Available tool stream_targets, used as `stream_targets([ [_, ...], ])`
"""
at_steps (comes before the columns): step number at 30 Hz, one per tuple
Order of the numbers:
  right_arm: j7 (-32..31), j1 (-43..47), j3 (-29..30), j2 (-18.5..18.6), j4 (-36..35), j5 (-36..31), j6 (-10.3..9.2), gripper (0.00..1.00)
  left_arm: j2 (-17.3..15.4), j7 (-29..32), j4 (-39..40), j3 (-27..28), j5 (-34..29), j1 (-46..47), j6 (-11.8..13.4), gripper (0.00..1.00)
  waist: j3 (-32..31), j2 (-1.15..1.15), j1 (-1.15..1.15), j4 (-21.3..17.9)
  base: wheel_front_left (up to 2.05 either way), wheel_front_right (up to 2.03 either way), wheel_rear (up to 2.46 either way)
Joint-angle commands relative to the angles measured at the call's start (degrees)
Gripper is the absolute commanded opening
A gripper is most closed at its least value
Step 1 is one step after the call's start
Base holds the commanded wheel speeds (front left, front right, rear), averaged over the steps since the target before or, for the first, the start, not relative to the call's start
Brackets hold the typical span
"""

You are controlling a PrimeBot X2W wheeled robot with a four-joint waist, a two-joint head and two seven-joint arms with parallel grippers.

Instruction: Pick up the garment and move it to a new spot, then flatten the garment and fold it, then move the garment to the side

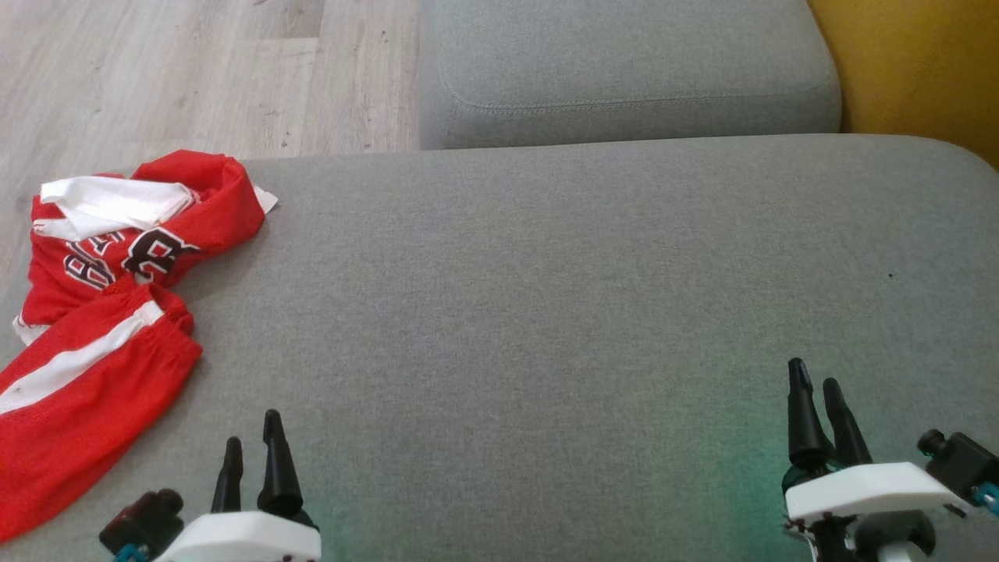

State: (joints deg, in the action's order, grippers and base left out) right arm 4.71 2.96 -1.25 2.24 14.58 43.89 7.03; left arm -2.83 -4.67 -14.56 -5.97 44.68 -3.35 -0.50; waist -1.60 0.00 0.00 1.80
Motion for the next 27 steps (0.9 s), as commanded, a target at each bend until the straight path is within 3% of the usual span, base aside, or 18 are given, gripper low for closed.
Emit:
stream_targets([
  [1,0.9,-1.15,-1.01,0.4,-2.4,-2.3,0.26,1.0,-0.76,-0.86,1.62,0.28,-2.13,1.49,0.3,1.0,-0.04,0.0,0.0,0.05,0.0,0.0,0.0],
  [27,5.29,-0.58,-5.09,0.52,-2.08,-21.06,0.35,1.0,-1.16,-5.28,2.13,-2.05,-18.99,0.4,3.02,1.0,-0.49,0.0,0.0,0.96,0.0,0.0,0.0],
])
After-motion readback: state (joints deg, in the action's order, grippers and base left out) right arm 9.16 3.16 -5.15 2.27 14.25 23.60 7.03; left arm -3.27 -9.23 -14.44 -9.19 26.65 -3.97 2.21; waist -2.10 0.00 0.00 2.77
